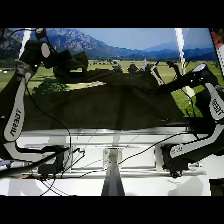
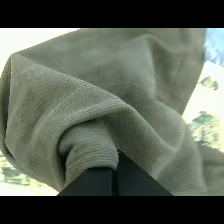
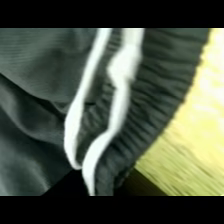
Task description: Fold the clothes and pants, and hang the long-sleeved shirts on hangers.
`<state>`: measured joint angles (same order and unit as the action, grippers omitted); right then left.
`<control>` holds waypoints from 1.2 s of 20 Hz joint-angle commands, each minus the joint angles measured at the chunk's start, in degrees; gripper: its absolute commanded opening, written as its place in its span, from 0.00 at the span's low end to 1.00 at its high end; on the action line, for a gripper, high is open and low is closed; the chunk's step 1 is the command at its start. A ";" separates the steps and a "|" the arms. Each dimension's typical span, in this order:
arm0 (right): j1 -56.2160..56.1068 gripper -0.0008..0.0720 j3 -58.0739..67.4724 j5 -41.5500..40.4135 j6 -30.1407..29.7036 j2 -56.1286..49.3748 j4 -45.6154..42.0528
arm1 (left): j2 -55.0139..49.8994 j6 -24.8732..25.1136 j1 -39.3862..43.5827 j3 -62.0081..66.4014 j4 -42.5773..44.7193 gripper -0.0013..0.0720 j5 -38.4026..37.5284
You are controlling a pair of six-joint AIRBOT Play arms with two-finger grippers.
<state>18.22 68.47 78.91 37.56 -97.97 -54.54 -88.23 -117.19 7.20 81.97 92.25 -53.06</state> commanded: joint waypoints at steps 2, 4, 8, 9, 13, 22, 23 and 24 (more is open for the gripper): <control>6.51 0.08 1.46 -0.46 0.46 2.97 -2.93 | 5.31 3.96 -3.34 0.09 -4.07 0.05 1.42; 11.17 0.08 1.38 0.15 0.50 4.17 -2.69 | 8.74 4.15 -5.20 0.09 -4.04 0.05 -1.36; 17.33 0.08 1.38 3.21 0.50 4.81 -1.27 | 12.76 5.79 -7.26 0.09 -4.07 0.05 -6.49; 18.03 0.08 1.40 4.09 0.48 4.81 -0.17 | 13.07 5.79 -7.23 0.09 -4.09 0.05 -6.88; 18.05 0.08 1.40 3.91 0.46 4.83 1.31 | 13.86 5.84 -6.05 0.09 -4.50 0.05 -7.23; 18.05 0.08 1.40 2.45 0.48 4.83 2.08 | 5.44 1.60 -4.70 0.02 -13.18 0.05 6.29; 18.05 0.08 1.38 2.45 0.46 4.81 2.08 | 3.34 1.57 -4.11 0.02 -19.63 0.05 8.92; 18.05 0.08 1.38 2.45 0.46 4.83 2.08 | 1.42 3.13 -2.84 0.04 -25.14 0.05 11.15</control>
<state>36.27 69.80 81.36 38.02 -93.17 -52.77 -82.26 -113.80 2.76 82.02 80.14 -49.25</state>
